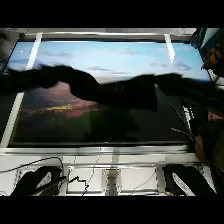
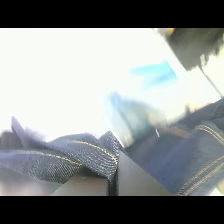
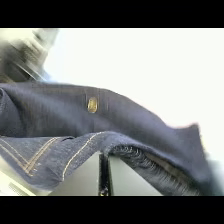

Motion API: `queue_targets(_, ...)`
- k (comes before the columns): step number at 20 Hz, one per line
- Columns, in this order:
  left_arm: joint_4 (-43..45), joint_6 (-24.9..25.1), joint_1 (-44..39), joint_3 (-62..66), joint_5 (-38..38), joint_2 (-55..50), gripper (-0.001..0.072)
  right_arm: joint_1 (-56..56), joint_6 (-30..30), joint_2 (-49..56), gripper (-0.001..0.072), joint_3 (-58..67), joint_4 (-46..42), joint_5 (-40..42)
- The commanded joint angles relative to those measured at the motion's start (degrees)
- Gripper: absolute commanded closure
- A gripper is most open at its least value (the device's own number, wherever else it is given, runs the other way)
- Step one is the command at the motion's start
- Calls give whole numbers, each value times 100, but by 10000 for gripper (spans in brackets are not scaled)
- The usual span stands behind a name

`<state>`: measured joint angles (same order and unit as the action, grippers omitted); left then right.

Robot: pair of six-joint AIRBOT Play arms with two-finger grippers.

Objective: Fold the clothes and pants, and hang the long-sleeved shirts on hangers.

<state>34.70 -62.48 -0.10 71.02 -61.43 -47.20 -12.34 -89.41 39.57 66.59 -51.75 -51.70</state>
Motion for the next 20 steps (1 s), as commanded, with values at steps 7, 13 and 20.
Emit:
queue_targets(7, 2107, -1941, -4, 1340, 407, 1596, 696, -9, -1370, -417, 683, 992, 629, -535)
queue_targets(13, 2380, -2310, -264, 734, -413, -553, 694, -9, -2798, 284, 684, -245, -658, 308)
queue_targets(20, 1788, -3228, -1147, 684, 1025, -3665, 694, 306, -3926, 2957, 683, -603, -649, 1331)
